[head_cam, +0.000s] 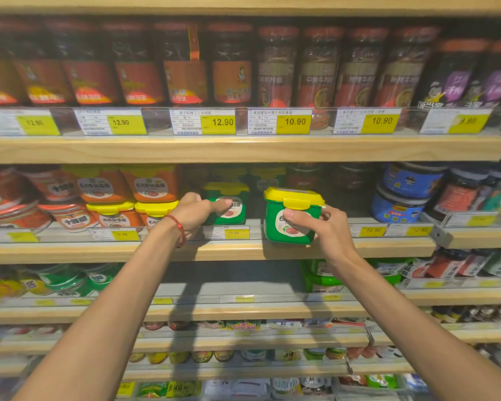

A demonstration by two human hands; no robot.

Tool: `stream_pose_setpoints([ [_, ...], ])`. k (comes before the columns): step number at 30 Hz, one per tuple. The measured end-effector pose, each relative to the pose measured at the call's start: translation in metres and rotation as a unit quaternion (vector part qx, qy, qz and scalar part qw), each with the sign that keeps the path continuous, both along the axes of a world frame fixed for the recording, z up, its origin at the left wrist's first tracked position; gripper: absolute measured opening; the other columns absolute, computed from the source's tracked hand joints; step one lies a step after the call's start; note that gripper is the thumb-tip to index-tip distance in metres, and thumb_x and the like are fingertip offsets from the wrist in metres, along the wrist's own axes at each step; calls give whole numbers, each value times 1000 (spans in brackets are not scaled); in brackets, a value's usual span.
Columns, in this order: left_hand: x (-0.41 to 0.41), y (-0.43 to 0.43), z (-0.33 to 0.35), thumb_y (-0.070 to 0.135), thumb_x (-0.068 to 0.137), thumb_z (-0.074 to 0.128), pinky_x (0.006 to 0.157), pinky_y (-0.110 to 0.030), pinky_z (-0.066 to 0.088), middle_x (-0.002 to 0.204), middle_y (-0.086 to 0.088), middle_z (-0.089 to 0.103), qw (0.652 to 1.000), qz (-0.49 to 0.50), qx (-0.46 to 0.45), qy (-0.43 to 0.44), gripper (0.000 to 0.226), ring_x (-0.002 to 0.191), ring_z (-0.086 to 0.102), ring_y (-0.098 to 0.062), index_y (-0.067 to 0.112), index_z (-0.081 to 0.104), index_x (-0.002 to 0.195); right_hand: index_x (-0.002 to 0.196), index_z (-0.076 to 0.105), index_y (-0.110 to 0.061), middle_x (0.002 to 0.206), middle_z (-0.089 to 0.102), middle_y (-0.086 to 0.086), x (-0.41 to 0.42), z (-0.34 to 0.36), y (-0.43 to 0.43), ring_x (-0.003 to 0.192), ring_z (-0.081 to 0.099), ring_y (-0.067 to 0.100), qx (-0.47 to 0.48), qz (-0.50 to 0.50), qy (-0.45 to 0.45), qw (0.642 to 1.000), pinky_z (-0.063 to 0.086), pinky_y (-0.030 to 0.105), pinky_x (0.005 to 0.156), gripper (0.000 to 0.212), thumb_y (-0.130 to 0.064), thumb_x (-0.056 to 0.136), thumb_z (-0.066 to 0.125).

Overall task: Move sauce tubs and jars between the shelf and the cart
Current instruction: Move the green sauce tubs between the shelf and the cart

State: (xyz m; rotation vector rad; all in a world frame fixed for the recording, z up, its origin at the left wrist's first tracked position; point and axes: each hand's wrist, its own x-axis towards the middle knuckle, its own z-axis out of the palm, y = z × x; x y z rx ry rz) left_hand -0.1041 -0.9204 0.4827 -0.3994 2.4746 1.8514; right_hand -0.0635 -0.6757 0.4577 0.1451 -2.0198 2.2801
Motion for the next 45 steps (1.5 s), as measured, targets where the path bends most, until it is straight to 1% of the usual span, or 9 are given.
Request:
stream_pose_setpoints([
  [11,9,-6,-14,14,89,78,55,-31,32,75,1,40,991,44,-111,62,43,71,42,-18,17,37,78,109,79,-11,99,82,5,-1,-9,-12,94,79,21,-7,1,-2,1000,60,24,75,47,-30,66,87],
  [18,19,-4,-29,10,90,75,83,-33,44,100,-6,61,962,90,-203,156,32,97,55,-27,9,57,117,107,78,-12,95,83,3,4,-8,-19,88,80,15,-10,18,3,1000,58,20,68,46,-25,64,92],
  [22,34,-3,-31,-4,87,66,106,-46,49,129,-14,66,943,110,-239,205,50,121,61,-33,5,59,135,106,78,-15,97,83,1,8,-9,-22,91,80,16,-3,16,13,1000,59,21,70,46,-26,63,90],
  [26,58,12,-21,1,85,71,96,-30,55,126,-2,64,936,73,-191,286,46,110,65,-17,15,63,129,110,77,-14,99,83,1,10,-7,-25,94,79,15,-18,3,20,1000,60,20,71,41,-17,71,90],
  [29,74,32,0,11,93,70,93,-19,55,130,2,66,980,-125,13,152,40,113,66,-7,16,61,132,110,78,-14,98,83,0,7,-2,-26,89,79,11,-37,-12,10,999,57,17,69,34,-15,78,89],
  [35,64,56,-1,8,94,69,74,4,41,112,11,65,956,-95,-123,249,33,103,65,0,7,68,127,124,69,-15,108,81,0,-4,-5,-21,104,76,19,13,47,-35,998,57,29,89,45,-9,82,85],
  [37,56,56,-5,7,92,72,79,1,46,117,6,67,960,-66,-106,252,38,106,64,-5,2,66,129,129,65,-17,112,80,-2,-6,-6,-15,109,75,18,38,78,-34,996,56,34,97,48,-9,85,84],
  [40,44,56,-10,10,91,73,95,-28,57,123,-4,72,965,-51,-71,248,38,109,69,-9,4,68,129,127,67,-18,111,80,-8,-10,-2,-11,104,75,7,103,76,4,992,57,28,94,36,-16,93,78],
  [45,28,60,-19,21,91,75,88,-42,61,107,2,77,970,-2,-69,232,26,97,74,-10,11,75,116,119,73,-13,110,80,-1,-28,3,-13,102,75,14,200,-4,39,979,60,47,97,32,-30,93,79],
])
